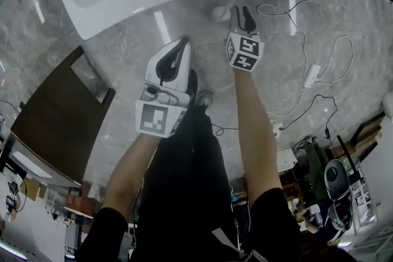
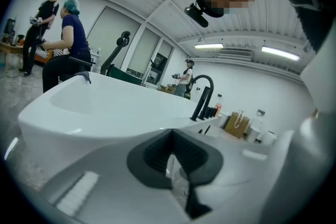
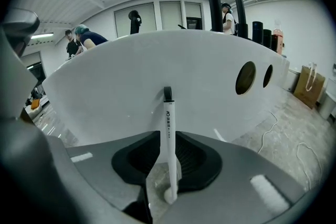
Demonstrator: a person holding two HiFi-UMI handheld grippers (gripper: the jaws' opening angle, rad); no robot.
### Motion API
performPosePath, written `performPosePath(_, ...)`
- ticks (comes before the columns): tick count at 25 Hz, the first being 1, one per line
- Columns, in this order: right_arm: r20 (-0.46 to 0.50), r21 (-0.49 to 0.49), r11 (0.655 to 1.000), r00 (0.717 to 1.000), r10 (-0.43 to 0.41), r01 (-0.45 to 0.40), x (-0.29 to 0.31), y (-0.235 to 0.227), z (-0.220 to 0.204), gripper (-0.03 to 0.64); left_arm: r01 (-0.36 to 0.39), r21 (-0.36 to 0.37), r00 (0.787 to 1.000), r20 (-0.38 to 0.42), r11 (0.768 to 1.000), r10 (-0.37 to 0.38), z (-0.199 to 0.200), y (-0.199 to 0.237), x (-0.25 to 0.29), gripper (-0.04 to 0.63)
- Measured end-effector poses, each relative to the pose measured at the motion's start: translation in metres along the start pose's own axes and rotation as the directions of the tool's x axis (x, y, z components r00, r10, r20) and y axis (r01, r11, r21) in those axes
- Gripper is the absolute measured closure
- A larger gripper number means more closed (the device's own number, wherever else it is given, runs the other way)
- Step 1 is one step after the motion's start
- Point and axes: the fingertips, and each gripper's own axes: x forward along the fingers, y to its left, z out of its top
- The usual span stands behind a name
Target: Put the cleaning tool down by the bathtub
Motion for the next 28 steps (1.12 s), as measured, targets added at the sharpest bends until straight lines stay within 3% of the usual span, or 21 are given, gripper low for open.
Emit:
performPosePath(3,0.006,0.022,1.000,1.000,-0.001,0.000,-0.019,0.001,0.004,0.566,-0.004,0.010,0.999,0.049,1.000,0.004,0.015,-0.010,-0.007,0.588)
performPosePath(10,0.024,0.037,0.999,1.000,0.018,-0.019,-0.071,0.011,0.022,0.615,0.007,0.018,0.996,0.087,1.000,-0.008,0.041,-0.044,-0.031,0.588)
performPosePath(20,0.064,0.107,0.994,0.997,0.029,-0.036,-0.177,0.015,0.055,0.617,-0.003,0.031,0.990,0.143,1.000,-0.002,0.090,-0.096,-0.088,0.587)
performPosePath(28,0.147,0.123,0.990,0.988,0.051,-0.069,-0.277,0.025,0.093,0.617,0.021,0.089,0.982,0.187,0.996,-0.038,0.130,-0.149,-0.139,0.588)
